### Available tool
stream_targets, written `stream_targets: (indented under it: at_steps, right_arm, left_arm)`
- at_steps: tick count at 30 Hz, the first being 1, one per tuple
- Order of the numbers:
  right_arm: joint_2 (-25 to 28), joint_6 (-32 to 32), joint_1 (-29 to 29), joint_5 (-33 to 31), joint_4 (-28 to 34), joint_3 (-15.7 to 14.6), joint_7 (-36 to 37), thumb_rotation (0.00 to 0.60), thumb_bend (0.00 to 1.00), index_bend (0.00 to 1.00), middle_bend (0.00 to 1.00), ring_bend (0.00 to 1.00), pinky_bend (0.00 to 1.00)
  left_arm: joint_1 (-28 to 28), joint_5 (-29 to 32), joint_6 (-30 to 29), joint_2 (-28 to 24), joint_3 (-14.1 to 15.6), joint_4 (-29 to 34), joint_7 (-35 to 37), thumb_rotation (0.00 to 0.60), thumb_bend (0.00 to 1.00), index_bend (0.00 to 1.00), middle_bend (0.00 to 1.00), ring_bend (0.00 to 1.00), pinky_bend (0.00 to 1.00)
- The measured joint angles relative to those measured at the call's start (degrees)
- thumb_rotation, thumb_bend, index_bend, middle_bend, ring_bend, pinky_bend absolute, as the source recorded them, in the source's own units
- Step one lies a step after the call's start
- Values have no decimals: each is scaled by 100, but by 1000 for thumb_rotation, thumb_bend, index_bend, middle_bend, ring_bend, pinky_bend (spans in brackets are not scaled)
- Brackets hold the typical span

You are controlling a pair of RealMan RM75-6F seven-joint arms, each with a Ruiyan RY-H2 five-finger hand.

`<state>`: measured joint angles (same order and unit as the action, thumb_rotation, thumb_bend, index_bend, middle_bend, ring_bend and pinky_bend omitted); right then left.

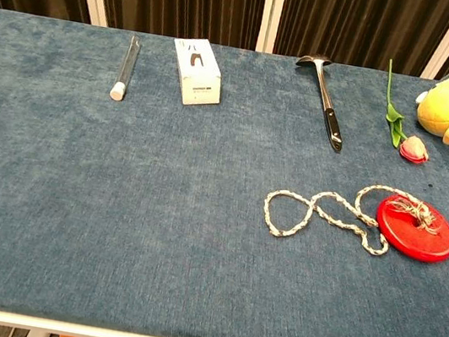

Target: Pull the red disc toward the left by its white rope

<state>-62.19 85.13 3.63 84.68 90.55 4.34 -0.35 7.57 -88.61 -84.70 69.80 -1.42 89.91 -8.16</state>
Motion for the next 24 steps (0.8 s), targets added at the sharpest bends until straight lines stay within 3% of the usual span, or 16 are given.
stream_targets:
  at_steps: [17, 24]
  right_arm:
    - [19, 6, 15, -4, 47, 29, -9, 600, 234, 0, 0, 0, 0]
    - [80, -3, 14, 6, 71, 20, -31, 600, 234, 0, 0, 0, 0]
  left_arm:
    - [92, -106, 86, 45, 16, -3, 31, 600, 113, 51, 67, 0, 110]
    - [393, -344, 423, 55, 38, 96, 167, 600, 113, 51, 68, 0, 110]
